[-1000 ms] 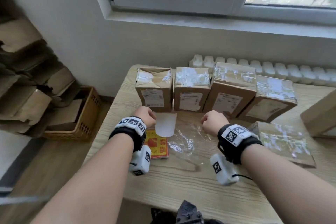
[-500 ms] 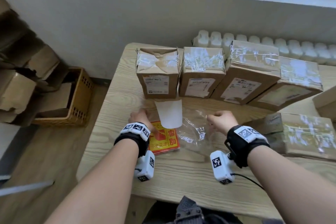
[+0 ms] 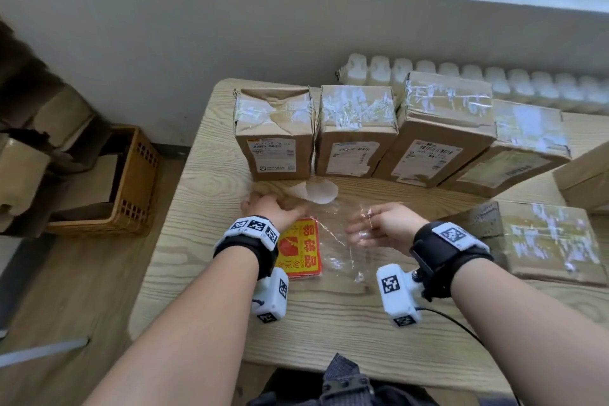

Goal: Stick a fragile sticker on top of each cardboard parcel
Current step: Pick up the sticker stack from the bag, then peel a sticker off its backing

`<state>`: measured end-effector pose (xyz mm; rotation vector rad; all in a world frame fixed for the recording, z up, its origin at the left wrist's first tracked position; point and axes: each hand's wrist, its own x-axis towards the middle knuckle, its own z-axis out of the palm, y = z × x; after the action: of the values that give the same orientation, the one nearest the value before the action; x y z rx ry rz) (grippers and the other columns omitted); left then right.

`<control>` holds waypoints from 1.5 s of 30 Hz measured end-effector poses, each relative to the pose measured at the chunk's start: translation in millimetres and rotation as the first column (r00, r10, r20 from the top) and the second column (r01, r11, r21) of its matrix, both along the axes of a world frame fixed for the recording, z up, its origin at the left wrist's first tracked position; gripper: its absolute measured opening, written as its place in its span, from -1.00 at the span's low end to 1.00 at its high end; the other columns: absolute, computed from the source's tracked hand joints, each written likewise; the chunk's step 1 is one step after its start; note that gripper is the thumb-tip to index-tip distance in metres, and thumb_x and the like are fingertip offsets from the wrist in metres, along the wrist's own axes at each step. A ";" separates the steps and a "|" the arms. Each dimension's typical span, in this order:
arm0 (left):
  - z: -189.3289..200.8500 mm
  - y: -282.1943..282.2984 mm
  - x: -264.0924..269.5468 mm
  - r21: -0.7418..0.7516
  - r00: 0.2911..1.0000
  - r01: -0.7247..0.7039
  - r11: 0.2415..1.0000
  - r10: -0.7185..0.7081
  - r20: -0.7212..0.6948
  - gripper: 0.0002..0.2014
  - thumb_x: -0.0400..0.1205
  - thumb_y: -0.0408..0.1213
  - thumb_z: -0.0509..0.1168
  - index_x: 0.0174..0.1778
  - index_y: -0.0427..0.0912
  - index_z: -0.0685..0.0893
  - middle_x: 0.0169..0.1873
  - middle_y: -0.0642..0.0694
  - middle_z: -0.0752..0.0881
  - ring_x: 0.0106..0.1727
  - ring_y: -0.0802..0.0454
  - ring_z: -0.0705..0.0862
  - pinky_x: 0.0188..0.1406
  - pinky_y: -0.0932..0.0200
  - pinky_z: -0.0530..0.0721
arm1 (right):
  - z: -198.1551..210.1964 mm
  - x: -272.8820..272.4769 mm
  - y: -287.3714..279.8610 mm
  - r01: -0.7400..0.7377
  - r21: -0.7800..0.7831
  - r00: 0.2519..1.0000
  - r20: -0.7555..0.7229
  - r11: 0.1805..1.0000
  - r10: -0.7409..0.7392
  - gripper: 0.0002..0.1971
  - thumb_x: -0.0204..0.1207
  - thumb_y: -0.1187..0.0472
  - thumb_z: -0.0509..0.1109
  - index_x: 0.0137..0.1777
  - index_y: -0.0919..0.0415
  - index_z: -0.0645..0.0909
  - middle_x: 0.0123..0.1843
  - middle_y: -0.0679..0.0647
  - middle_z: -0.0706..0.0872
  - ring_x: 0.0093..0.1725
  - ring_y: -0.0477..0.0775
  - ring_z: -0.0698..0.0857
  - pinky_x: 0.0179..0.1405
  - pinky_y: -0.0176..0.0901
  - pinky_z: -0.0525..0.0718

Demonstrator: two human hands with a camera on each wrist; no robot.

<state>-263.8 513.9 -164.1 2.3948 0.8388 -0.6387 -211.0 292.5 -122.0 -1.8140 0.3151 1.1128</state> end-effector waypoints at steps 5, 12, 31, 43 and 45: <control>-1.9 4.4 -3.7 -0.064 0.998 0.058 0.996 -0.059 -0.020 -0.71 0.53 -0.14 0.38 0.17 0.11 0.71 0.41 -0.19 0.48 0.38 -0.24 0.53 0.38 0.00 0.54 | -16.9 -4.6 4.7 -0.089 -0.033 0.991 -0.101 0.995 0.085 -0.79 0.63 0.51 0.21 0.20 0.52 0.58 0.17 0.35 0.72 -0.46 0.03 0.74 -0.63 -0.30 0.63; -16.8 5.0 -17.2 -0.148 0.998 0.048 0.988 -0.041 0.046 -0.84 0.46 -0.22 0.51 -0.34 -0.02 0.64 0.06 -0.13 0.72 -0.01 -0.06 0.72 -0.18 0.24 0.55 | -31.9 -15.5 22.2 -0.274 -0.159 0.960 -0.101 0.949 0.260 -0.83 0.57 0.34 0.36 0.10 0.26 0.73 -0.03 0.31 0.82 -0.61 -0.09 0.51 -0.69 -0.32 0.38; -9.0 1.6 -20.9 -0.157 0.993 0.100 0.983 -0.090 0.071 -0.92 0.49 -0.34 0.48 -0.27 -0.12 0.72 -0.06 -0.08 0.79 -0.07 0.00 0.71 -0.17 0.24 0.55 | -45.9 -27.3 24.5 -0.348 -0.560 0.834 0.182 0.752 0.521 -0.90 0.44 0.04 0.44 -0.20 -0.01 0.77 -0.19 -0.06 0.82 -0.15 -0.01 0.77 -0.04 -0.11 0.76; 5.3 -16.7 -15.8 0.118 0.930 0.341 0.933 -0.317 -0.186 -0.79 0.49 -0.25 0.50 0.00 -0.19 0.73 0.09 -0.17 0.66 -0.04 -0.10 0.67 -0.09 0.15 0.61 | -7.6 -26.7 4.5 -0.093 -0.422 0.874 0.400 0.902 0.277 -0.72 0.49 0.27 0.39 -0.44 0.05 0.51 -0.32 0.06 0.67 -0.23 0.13 0.68 -0.31 -0.20 0.54; 4.2 -20.7 -14.6 0.158 0.910 0.375 0.913 -0.331 -0.248 -0.87 0.44 -0.26 0.51 -0.14 -0.13 0.74 0.01 -0.18 0.71 -0.09 -0.15 0.70 -0.03 0.02 0.71 | 4.5 -26.2 0.7 -0.057 -0.393 0.843 0.474 0.918 0.256 -0.82 0.49 0.25 0.35 -0.33 0.01 0.58 -0.22 0.04 0.70 -0.14 0.13 0.70 -0.25 -0.20 0.54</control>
<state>-278.5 493.2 -159.8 2.7301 0.5740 -1.0163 -237.2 293.2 -117.5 -2.4322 0.0442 0.6496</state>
